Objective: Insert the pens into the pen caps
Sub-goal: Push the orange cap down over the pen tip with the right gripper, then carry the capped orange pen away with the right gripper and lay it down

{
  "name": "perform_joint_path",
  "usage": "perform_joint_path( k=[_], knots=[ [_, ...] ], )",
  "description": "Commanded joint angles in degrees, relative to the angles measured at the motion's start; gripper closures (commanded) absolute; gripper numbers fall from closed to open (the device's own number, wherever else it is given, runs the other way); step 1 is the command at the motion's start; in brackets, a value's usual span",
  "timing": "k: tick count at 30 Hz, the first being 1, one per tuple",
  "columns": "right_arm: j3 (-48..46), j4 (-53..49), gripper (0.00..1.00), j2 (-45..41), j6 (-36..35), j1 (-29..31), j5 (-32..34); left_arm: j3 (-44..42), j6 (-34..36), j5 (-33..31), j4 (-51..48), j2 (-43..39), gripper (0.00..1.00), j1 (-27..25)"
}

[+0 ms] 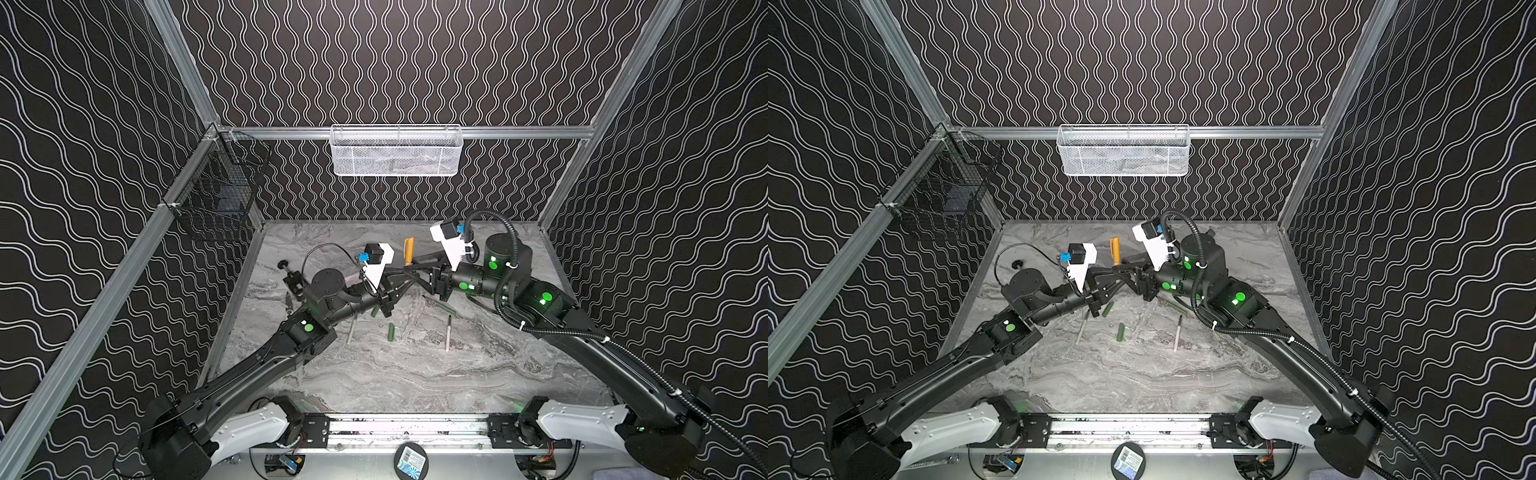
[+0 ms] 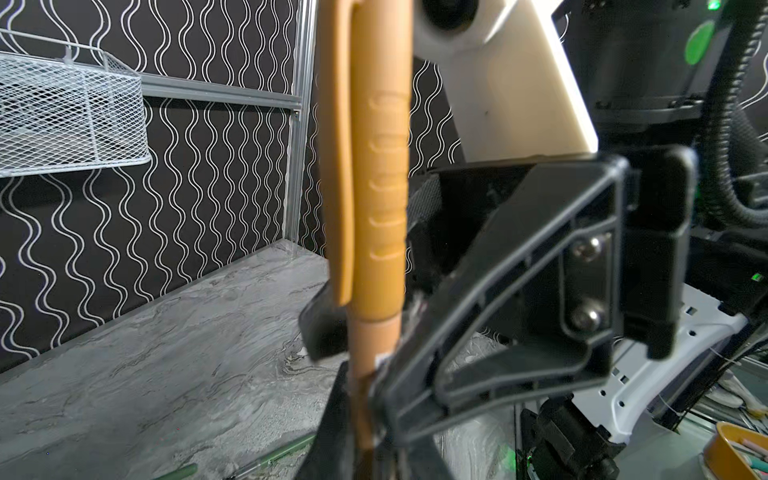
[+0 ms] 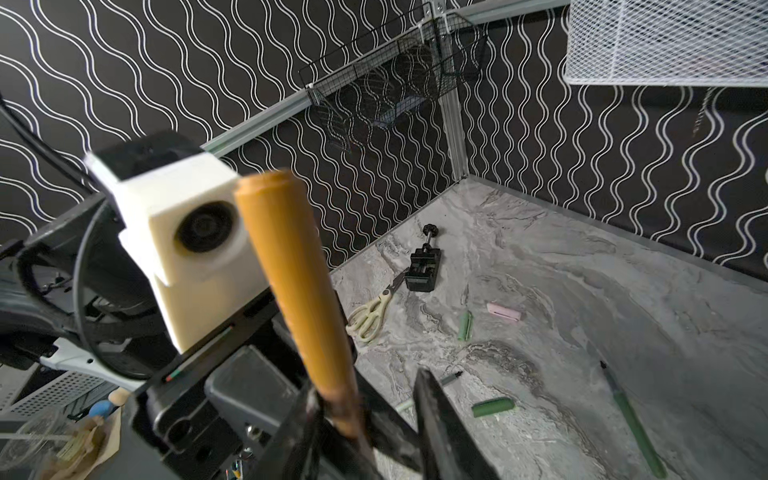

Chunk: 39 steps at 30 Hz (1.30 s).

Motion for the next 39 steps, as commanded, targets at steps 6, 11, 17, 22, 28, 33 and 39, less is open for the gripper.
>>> perform_joint_path(
  k=[6, 11, 17, 22, 28, 33, 39],
  knots=[
    [-1.55, 5.83, 0.85, -0.17, 0.78, 0.49, -2.09, -0.25, -2.20, 2.89, 4.05, 0.49, 1.00, 0.03],
    [-2.32, 8.36, 0.95, 0.09, 2.15, 0.53, -2.88, -1.14, -2.88, 1.51, 4.92, 0.15, 0.96, 0.02],
    [0.79, 8.24, 0.98, 1.15, 1.89, 0.52, 4.42, -3.06, -3.47, -6.25, 4.56, -2.01, 0.25, -0.04],
    [10.38, 3.45, 1.00, 5.85, 1.23, -2.52, 9.84, -4.62, -3.35, -12.37, 4.84, -3.91, 0.01, 0.01],
    [13.63, 0.75, 1.00, 10.09, 7.05, -17.62, 4.90, -4.31, -5.03, -21.19, 1.46, -5.36, 0.01, 0.04],
    [7.16, -3.05, 0.98, 15.60, 9.14, -29.08, 0.79, -0.95, -8.17, -29.93, -6.91, -4.62, 0.01, 0.16],
    [5.55, -10.21, 0.98, 29.42, 6.75, -35.86, -3.09, 5.23, -7.84, -34.21, -17.73, -0.36, 0.01, 1.03]
  ],
)
